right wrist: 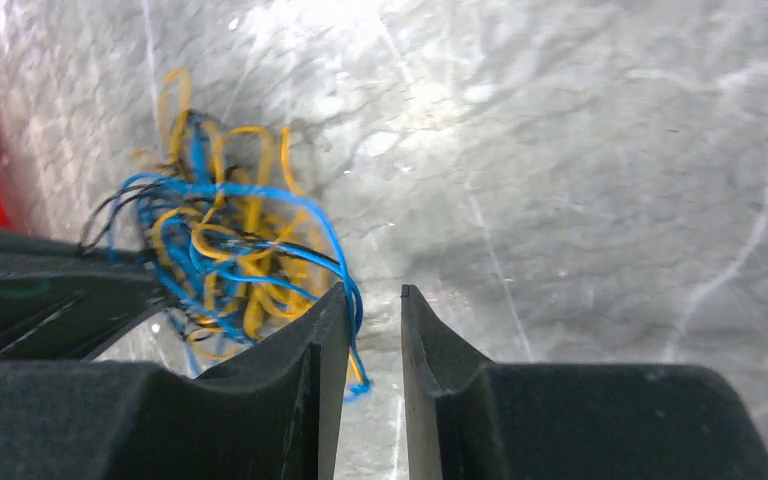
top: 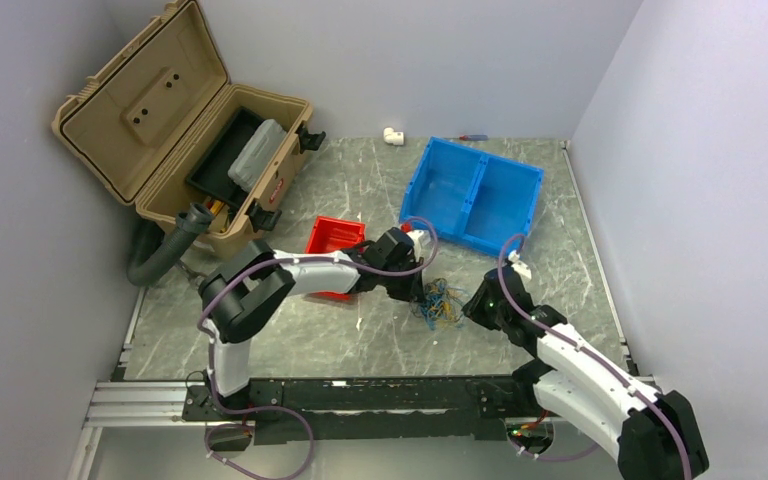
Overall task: Untangle the cables
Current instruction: Untie the cable.
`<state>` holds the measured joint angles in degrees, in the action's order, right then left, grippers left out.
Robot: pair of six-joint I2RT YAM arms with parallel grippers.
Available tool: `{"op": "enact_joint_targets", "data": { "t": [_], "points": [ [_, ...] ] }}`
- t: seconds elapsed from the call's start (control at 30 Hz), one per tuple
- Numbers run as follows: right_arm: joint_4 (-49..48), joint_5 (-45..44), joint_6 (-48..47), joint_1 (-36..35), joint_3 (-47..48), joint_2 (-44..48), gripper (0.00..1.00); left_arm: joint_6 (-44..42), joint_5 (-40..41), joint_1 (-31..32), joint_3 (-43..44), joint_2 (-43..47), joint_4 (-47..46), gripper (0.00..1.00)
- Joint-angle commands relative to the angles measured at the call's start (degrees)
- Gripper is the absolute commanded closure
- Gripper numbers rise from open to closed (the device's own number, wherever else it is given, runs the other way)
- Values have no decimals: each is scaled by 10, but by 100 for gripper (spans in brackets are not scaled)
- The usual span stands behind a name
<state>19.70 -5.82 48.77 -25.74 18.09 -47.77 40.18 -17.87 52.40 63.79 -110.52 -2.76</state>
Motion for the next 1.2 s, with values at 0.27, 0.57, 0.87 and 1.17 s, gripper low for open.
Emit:
{"op": "enact_joint_targets", "data": {
  "t": [0.27,0.57,0.87,1.17],
  "points": [
    [133,-176,103,2,57,11,77,-124,210,-3,18,109,248,100],
    [11,42,-105,2,62,37,44,-128,161,-2,-6,122,203,100],
    [-138,231,-121,1,32,-9,28,-103,58,-3,-21,102,125,100],
    [-117,149,-143,-74,94,-126,33,-79,32,-6,-36,86,92,100]
  ]
}}
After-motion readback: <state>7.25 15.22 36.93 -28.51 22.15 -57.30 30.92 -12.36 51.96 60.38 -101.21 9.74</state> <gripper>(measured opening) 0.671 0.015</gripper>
